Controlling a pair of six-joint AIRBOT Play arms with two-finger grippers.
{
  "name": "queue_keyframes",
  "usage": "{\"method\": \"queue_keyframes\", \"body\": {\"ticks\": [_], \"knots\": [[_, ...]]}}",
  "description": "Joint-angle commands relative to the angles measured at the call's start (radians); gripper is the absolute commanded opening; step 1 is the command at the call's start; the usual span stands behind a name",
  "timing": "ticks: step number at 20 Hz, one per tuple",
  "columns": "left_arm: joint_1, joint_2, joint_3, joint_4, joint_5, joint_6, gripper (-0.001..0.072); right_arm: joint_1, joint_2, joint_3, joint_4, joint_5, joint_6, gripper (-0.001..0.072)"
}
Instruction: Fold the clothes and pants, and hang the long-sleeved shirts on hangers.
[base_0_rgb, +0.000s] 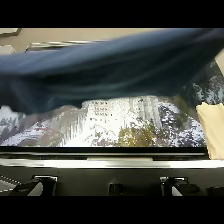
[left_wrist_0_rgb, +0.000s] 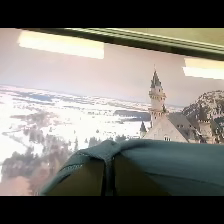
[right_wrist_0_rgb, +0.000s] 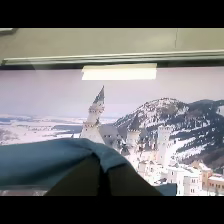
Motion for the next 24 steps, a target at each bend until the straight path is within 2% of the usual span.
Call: {"method": "queue_keyframes", "body": {"ticks": [1,4,6,9,11,17,22,23,24], "knots": [[-0.001,0.072,-0.021,0.039,-0.031,-0.026,0.0012,0.001,0.042,0.014,0.008,0.102,0.068,0.0021],[-0.001,-0.043,-0.021,0.014,-0.018,0.028,0.0012,0.001,-0.051,-0.012,-0.048,0.05,0.066,0.0021],[-0.001,-0.17,-0.021,-0.019,0.019,0.062,0.0012,0.001,-0.155,-0.021,-0.086,0.016,0.027,0.0021],[-0.006,-0.4,-0.021,-0.038,0.088,0.065,0.0012,0.001,-0.35,-0.035,-0.105,0.018,-0.047,0.0022],[-0.019,-0.572,-0.021,-0.04,0.142,0.066,0.0013,0.001,-0.496,-0.042,-0.104,0.006,-0.059,0.0022],[-0.097,-1.046,-0.02,-0.04,0.42,0.118,0.0013,0.001,-0.881,-0.042,-0.117,-0.215,-0.144,0.0022],[-0.111,-1.239,-0.02,-0.041,0.562,0.114,0.0015,0.001,-1.047,-0.042,-0.142,-0.399,-0.152,0.0025],[-0.111,-1.25,-0.02,-0.041,0.565,0.114,0.0022,0.001,-1.058,-0.042,-0.142,-0.42,-0.152,0.0054],[-0.109,-1.254,-0.02,-0.041,0.564,0.114,0.011,0.0,-1.062,-0.042,-0.142,-0.434,-0.152,0.0183]]}}
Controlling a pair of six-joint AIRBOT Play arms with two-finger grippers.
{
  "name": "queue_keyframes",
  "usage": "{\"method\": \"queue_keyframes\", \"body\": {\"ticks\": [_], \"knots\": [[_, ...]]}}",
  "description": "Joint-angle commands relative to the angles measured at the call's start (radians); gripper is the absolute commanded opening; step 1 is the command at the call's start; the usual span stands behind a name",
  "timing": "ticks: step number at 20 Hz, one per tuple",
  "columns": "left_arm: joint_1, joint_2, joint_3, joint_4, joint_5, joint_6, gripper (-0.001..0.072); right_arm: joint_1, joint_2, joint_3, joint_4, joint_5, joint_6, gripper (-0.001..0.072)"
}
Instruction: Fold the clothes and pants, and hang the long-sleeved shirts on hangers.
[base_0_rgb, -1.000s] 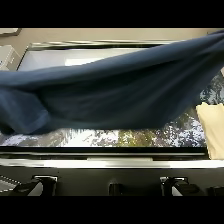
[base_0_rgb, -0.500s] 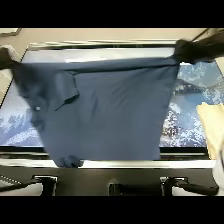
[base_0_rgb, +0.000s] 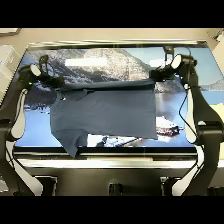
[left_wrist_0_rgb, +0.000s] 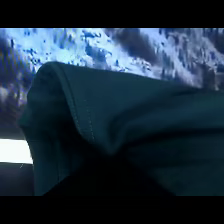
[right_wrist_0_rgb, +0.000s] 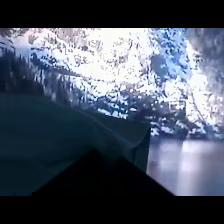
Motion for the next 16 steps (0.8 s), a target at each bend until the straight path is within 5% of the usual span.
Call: {"method": "queue_keyframes", "body": {"ticks": [1,2,3,6,12,16], "knots": [[0.002,-0.064,0.002,-0.002,0.048,0.003,0.0281,0.0,-0.056,0.001,-0.003,-0.098,-0.008,0.0367],[0.005,-0.057,0.016,-0.002,0.021,0.002,0.0432,0.0,-0.044,0.001,-0.005,-0.086,-0.008,0.0569],[0.014,-0.05,0.048,-0.002,-0.027,-0.006,0.0477,0.0,-0.025,0.002,-0.014,-0.058,-0.011,0.0671],[0.064,0.026,0.108,-0.001,-0.169,-0.025,0.0477,-0.009,0.054,0.002,-0.021,0.076,-0.138,0.0676],[0.276,0.306,-0.146,-0.009,-0.452,-0.086,0.0475,-0.202,0.192,-0.057,0.254,0.309,-0.208,0.0664],[0.359,0.608,-0.605,-0.108,-0.365,-0.042,0.0475,-0.315,0.351,-0.36,0.375,0.276,-0.24,0.0665]]}}
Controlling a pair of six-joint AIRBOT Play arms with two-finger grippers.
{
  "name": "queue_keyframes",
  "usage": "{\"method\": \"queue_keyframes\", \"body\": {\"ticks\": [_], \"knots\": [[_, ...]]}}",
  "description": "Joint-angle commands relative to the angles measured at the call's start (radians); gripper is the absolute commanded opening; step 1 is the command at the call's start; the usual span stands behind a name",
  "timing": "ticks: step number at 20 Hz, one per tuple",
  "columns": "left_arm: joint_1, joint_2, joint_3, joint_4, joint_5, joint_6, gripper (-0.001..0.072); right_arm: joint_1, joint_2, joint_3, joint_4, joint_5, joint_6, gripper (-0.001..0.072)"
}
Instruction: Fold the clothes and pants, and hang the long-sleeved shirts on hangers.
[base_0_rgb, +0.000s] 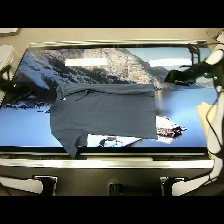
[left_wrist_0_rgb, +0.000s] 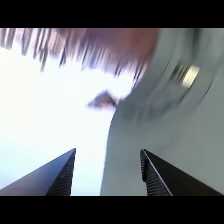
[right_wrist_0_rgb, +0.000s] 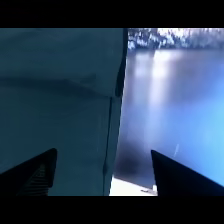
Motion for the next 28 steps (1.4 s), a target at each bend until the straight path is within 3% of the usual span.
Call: {"method": "queue_keyframes", "body": {"ticks": [1,3,6,11,24,28], "knots": [[0.086,0.279,-0.414,-0.14,0.08,0.056,0.0475,-0.093,0.145,-0.253,0.15,0.002,-0.053,0.0665],[0.149,0.43,-0.676,-0.317,0.191,0.131,0.0475,-0.103,0.228,-0.365,0.181,-0.021,-0.067,0.0665],[0.275,0.539,-0.969,-0.593,0.24,0.333,0.0476,-0.102,0.32,-0.425,0.247,-0.02,-0.078,0.0667],[0.335,0.519,-1.128,-0.633,0.277,0.51,0.0476,-0.102,0.414,-0.425,0.283,0.012,-0.058,0.0667],[0.327,0.409,-1.128,-0.71,0.418,0.667,0.0475,-0.102,0.424,-0.425,0.264,0.08,-0.06,0.0666],[0.309,0.364,-1.128,-0.717,0.428,0.676,0.0475,-0.102,0.424,-0.425,0.234,0.074,-0.064,0.0666]]}}
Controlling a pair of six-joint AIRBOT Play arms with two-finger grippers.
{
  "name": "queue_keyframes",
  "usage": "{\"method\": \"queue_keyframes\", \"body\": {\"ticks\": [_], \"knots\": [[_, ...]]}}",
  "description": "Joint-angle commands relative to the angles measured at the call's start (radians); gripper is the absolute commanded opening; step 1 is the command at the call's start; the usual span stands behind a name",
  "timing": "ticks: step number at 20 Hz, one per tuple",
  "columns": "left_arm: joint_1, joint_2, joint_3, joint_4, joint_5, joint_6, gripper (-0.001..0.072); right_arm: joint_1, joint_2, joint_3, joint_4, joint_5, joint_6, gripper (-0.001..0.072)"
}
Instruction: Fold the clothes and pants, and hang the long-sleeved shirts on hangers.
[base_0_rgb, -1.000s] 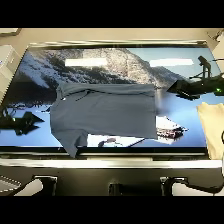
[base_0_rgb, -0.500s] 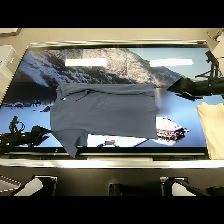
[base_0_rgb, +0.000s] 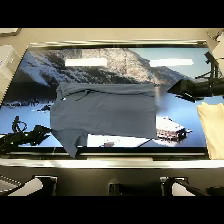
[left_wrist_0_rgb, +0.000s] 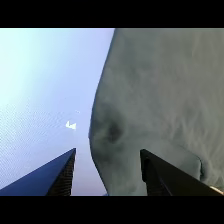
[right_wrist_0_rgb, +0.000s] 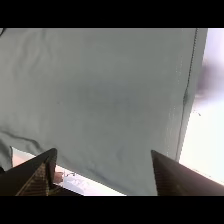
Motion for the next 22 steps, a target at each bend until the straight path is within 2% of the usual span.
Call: {"method": "queue_keyframes", "body": {"ticks": [1,4,7,8,9,10,12,15,19,22], "knots": [[-0.011,-0.03,-0.001,-0.013,0.031,0.022,0.0474,0.0,0.001,0.0,-0.04,-0.003,-0.005,0.0666],[-0.014,-0.031,-0.001,-0.018,0.056,0.023,0.0427,-0.002,0.0,-0.014,-0.07,-0.025,-0.01,0.0666],[-0.014,-0.033,-0.001,-0.021,0.055,0.042,0.0235,-0.002,0.001,-0.1,-0.083,-0.032,-0.015,0.0666],[-0.014,-0.033,-0.001,-0.021,0.055,0.042,0.0217,-0.002,0.001,-0.142,-0.077,-0.032,-0.015,0.0666],[-0.014,-0.033,-0.001,-0.021,0.056,0.043,0.0102,-0.003,0.001,-0.184,-0.071,-0.032,-0.016,0.0664],[-0.014,-0.033,-0.001,-0.021,0.055,0.047,0.0019,-0.027,0.002,-0.236,-0.055,-0.029,-0.024,0.0663],[-0.014,-0.033,-0.001,-0.021,0.054,0.049,0.0017,-0.129,0.004,-0.336,-0.016,-0.012,-0.029,0.0624],[-0.014,-0.033,-0.001,-0.021,0.052,0.048,0.0017,-0.255,0.004,-0.486,0.021,-0.003,-0.089,0.0624],[-0.014,-0.033,-0.001,-0.021,0.051,0.045,0.0017,-0.22,0.003,-0.642,0.011,-0.116,-0.142,0.0625],[-0.014,-0.033,-0.001,-0.021,0.051,0.035,0.0017,-0.193,0.003,-0.711,0.011,-0.211,-0.143,0.0625]]}}
